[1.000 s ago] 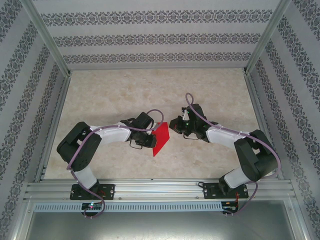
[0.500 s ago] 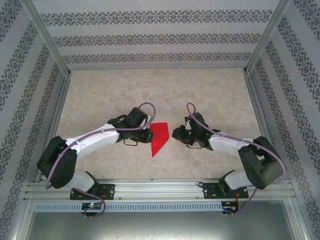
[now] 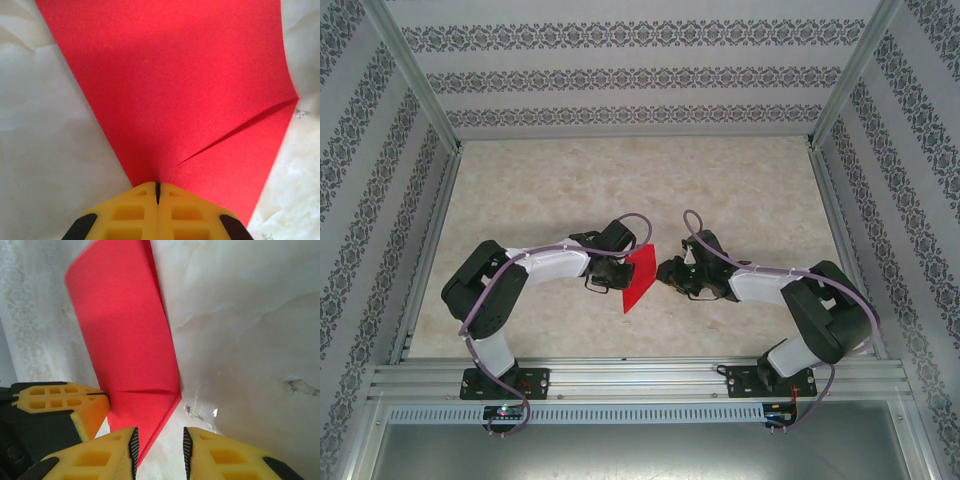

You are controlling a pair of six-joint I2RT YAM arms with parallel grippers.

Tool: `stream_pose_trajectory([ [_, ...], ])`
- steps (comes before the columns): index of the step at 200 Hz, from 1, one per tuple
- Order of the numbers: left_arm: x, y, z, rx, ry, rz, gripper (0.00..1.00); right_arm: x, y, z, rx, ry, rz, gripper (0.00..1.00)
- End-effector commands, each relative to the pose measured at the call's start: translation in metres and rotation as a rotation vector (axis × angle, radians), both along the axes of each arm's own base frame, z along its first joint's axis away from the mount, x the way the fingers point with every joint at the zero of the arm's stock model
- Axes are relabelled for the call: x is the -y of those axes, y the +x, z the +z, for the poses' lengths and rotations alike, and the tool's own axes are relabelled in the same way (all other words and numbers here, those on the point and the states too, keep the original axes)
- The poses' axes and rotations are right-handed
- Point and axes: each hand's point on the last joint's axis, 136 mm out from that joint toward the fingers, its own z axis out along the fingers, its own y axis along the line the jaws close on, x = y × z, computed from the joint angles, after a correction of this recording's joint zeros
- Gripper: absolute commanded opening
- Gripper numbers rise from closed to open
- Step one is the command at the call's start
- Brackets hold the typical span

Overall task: Fold a paper plane with a square sheet of paper (pick it up from the middle)
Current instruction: Fourth fold the wing at the center of the table.

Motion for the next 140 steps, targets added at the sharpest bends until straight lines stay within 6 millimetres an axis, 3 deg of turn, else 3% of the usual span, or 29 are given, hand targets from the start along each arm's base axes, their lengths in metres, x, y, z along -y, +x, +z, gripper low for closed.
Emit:
stream_pose_trajectory([
  [1, 0.0, 0.007, 0.003, 0.03, 0.014, 0.019, 0.05, -0.014, 0.008, 0.011, 0.026, 0.046, 0.013, 0.33],
  [79, -0.002, 0.003, 0.002, 0.029, 0.009, 0.007, 0.05, -0.034, 0.016, 0.008, 0.002, 0.119, 0.02, 0.34],
  [140, 0.0, 0.003, 0.01, 0.048, -0.018, 0.002, 0.07, -0.005, 0.011, -0.002, -0.004, -0.015, -0.085, 0.36],
])
